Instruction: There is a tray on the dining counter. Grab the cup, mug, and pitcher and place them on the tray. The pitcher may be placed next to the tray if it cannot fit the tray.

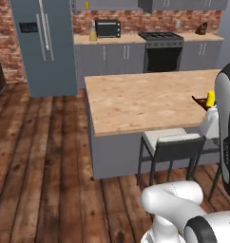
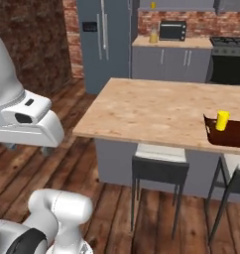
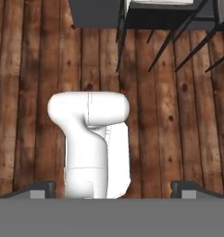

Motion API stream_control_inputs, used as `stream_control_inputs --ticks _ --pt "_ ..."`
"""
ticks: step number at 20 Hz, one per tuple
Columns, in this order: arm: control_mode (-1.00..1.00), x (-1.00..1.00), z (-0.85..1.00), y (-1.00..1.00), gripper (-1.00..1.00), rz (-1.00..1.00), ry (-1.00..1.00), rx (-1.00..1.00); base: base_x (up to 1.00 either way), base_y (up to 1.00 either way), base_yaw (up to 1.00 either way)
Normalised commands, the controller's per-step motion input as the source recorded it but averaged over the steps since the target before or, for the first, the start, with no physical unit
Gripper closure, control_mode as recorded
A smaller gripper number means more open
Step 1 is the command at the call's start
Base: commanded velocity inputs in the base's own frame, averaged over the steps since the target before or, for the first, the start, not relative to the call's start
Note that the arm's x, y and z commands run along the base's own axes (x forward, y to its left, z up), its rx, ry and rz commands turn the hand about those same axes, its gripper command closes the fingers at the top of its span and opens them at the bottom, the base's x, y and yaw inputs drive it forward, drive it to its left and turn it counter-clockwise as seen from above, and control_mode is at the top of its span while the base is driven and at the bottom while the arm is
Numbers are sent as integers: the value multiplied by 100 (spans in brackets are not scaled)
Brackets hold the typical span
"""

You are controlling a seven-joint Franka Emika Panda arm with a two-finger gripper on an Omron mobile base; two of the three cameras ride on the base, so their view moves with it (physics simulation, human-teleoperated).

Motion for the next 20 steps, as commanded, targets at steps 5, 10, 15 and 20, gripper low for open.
stream_control_inputs --ticks 5,10,15,20 --pt "100 0 0 0 -100 0 0 0 -9 100 -6" --pt "100 0 0 0 -100 0 0 0 0 100 -10" --pt "100 0 0 0 -100 0 0 0 0 100 -17" --pt "100 0 0 0 -100 0 0 0 8 100 -25"
